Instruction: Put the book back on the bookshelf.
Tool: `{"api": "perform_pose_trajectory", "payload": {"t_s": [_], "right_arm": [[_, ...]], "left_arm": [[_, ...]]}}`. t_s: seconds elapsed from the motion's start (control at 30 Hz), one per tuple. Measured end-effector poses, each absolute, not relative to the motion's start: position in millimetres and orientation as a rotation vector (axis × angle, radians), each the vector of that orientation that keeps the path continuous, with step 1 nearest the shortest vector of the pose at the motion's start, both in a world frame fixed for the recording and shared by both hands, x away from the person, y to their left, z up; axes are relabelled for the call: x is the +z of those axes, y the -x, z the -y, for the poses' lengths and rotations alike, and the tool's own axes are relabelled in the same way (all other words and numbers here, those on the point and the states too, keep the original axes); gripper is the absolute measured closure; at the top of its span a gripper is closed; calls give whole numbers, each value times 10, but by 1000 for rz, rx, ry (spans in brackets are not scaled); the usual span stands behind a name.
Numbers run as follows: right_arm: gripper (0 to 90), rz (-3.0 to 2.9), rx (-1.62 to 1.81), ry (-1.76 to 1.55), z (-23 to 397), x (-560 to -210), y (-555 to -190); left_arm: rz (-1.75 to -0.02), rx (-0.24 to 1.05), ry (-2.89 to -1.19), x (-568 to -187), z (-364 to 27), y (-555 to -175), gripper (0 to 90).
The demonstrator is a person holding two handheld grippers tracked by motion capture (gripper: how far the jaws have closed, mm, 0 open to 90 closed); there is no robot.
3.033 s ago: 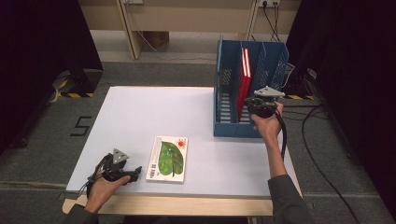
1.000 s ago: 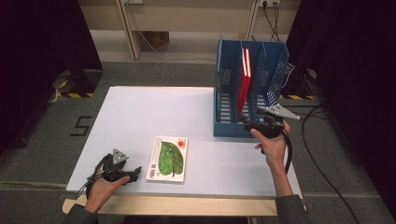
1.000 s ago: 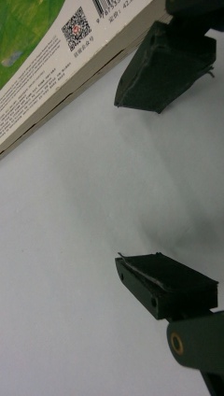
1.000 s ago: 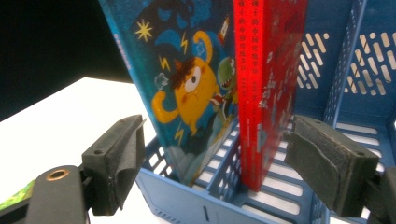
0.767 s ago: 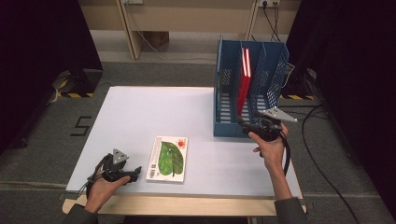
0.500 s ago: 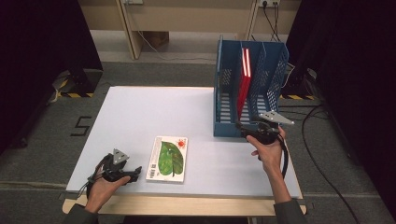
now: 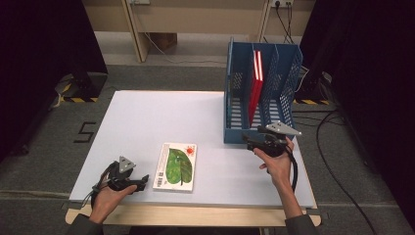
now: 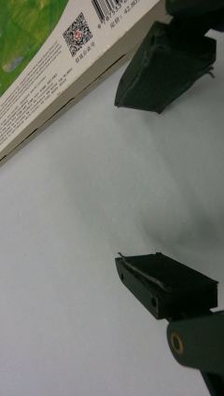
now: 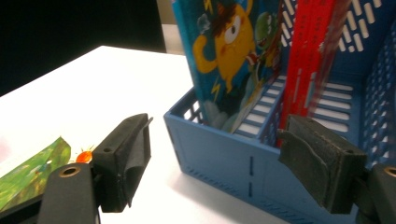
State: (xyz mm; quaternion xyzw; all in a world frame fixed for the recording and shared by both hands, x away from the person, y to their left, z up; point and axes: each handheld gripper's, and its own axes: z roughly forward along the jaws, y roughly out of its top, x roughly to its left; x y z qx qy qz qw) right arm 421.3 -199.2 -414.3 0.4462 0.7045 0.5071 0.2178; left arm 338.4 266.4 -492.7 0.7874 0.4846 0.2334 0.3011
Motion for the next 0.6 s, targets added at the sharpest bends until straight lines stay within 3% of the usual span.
{"api": "perform_pose_trajectory", "payload": {"t_s": [0.6], "right_arm": [[248, -2087, 1369, -1184, 1736, -4343, -4079]], "left_arm": [[-1253, 613, -2096, -4936, -2605, -3379, 186]]}}
